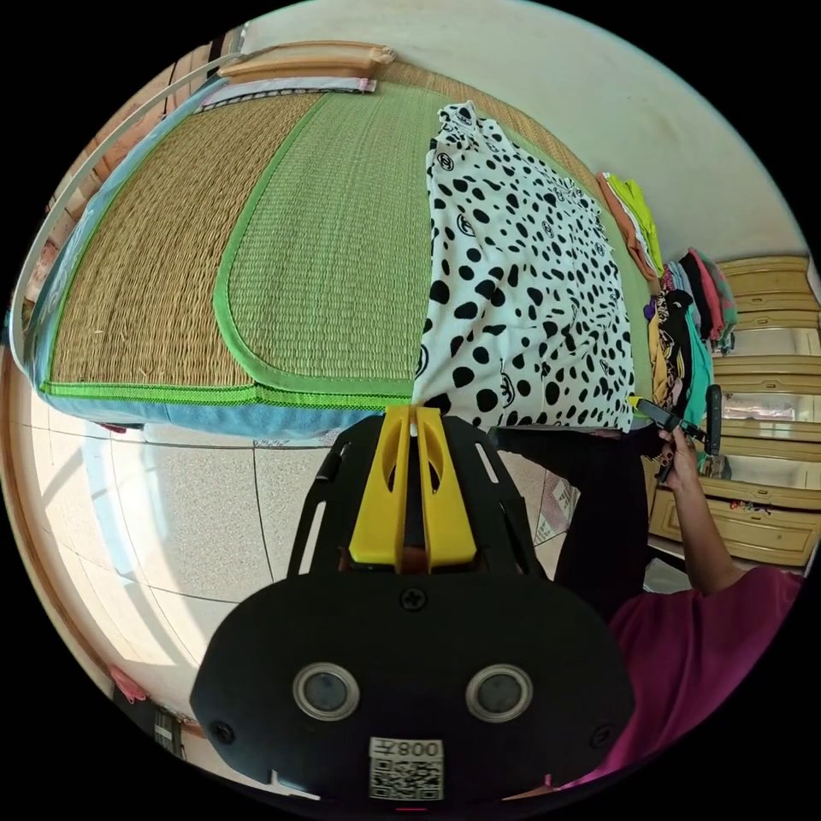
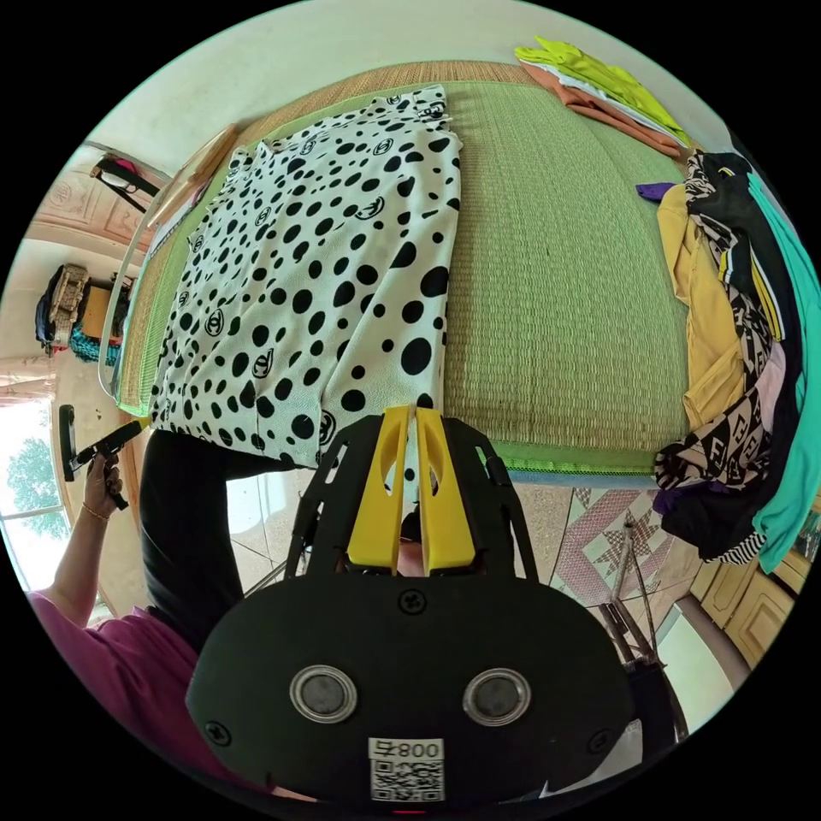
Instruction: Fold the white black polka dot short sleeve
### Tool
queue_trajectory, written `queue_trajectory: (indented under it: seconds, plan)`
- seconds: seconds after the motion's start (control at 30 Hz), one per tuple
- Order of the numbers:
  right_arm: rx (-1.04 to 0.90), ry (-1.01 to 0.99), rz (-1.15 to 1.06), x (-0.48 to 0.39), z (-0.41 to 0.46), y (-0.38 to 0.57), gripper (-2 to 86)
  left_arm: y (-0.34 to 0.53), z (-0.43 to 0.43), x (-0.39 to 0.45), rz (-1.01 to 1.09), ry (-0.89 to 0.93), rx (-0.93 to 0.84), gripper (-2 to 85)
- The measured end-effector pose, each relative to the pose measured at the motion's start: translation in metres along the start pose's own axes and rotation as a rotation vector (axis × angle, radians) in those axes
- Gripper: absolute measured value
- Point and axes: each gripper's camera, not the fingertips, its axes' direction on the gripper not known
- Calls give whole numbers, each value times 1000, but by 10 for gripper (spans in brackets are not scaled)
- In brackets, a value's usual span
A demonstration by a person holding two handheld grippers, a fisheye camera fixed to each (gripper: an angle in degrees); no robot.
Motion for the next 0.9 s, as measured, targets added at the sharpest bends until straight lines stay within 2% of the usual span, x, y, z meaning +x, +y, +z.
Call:
queue_trajectory:
  seconds: [0.23, 0.3, 0.47, 0.6, 0.77, 0.9]
  plan:
    - [-7, -33, 15, 4, -6, 2, 3, -12, -8, 28, 88, 42, 64, 4]
    - [-10, 11, -4, 1, -7, 5, 1, -20, -5, 37, 114, 44, 68, 5]
    - [-14, -18, 1, 9, -9, 7, -2, -42, 14, 42, 92, -64, -27, 2]
    - [7, -20, 3, 13, -21, 7, -1, -55, 0, 42, 75, -12, 63, 1]
    - [56, -32, -8, 11, -34, -8, 1, -107, -2, 62, 135, 5, 127, 1]
    - [-1, 4, -27, 11, -14, -23, 0, -136, 17, 68, 145, -72, 68, 1]
